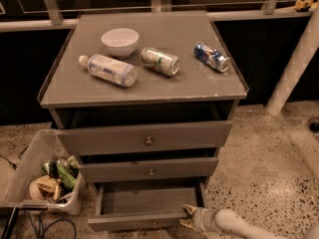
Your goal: Open bottom drawer
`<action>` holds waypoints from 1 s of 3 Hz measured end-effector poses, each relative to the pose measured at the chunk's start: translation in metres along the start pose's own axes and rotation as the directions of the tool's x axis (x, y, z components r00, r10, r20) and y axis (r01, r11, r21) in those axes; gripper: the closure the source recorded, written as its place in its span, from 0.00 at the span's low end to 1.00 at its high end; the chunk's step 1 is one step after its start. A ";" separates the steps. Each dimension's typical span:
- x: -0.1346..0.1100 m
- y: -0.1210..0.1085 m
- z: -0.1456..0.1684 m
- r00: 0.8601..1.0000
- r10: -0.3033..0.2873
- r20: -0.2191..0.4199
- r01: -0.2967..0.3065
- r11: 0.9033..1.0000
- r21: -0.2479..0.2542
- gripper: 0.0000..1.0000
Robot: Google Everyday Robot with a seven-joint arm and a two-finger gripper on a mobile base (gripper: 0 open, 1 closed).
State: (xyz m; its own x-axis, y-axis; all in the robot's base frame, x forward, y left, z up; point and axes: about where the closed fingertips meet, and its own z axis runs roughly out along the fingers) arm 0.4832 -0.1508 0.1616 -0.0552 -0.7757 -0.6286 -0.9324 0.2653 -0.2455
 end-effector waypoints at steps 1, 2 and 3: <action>0.000 0.000 0.000 1.000 0.000 0.000 0.000 1.000 0.000 0.81; 0.000 0.000 0.000 1.000 0.000 0.000 0.000 1.000 0.000 0.58; 0.000 0.000 0.000 1.000 0.000 0.000 0.000 1.000 0.000 0.34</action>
Offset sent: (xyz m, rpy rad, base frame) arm 0.0002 0.0004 0.0000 0.0001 0.0001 0.0001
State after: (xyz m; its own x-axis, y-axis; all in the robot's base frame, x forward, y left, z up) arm 0.4834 -0.1503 0.1616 -0.0552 -0.7756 -0.6288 -0.9325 0.2652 -0.2453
